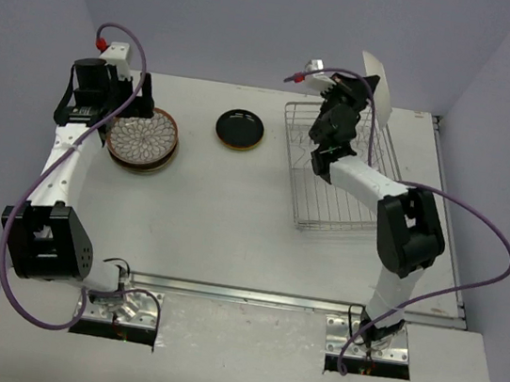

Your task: Unload the plates from the dish rack

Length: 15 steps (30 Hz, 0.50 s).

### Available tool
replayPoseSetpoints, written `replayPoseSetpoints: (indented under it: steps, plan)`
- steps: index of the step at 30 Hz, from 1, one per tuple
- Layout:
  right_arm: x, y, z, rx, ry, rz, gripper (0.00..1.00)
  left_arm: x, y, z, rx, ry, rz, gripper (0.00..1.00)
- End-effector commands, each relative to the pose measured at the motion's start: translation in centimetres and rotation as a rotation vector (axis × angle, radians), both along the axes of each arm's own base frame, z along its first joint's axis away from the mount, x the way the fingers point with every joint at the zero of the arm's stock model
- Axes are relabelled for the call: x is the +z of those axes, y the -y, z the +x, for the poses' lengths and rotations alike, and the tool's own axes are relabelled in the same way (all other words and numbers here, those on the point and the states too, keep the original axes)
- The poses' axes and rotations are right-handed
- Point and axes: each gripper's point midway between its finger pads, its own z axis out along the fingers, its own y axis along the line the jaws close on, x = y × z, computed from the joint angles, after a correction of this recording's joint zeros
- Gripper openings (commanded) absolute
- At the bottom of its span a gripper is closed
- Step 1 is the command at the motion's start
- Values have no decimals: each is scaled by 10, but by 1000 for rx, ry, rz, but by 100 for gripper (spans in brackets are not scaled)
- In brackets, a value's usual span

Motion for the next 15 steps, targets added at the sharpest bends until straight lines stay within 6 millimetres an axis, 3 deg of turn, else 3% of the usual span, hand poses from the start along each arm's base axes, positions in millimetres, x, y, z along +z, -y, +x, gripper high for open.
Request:
replayPoseSetpoints:
  steps: [1,2,3,4,6,12,15]
  plan:
    - [81,22,-40,83,206,495,0,56,28,0,-124,141,-50,100]
    - [74,19,-41,103,103,510,0,58,35,-1,-156,143,-66,100]
    - [67,6,-39,212,85,727,0,59,44,-3,-196,142,-88,100]
    - [50,-4,-38,251,-31,841,0,61,58,-7,-258,143,-117,100]
    - [18,-24,-53,294,-246,1064,0,64,85,-16,-381,140,-173,100]
    - [-19,-97,-95,546,-596,1379,0,57,170,-44,-665,75,-288,100]
    - [-27,-124,-116,648,-727,1482,0,48,214,-61,-786,12,-362,95]
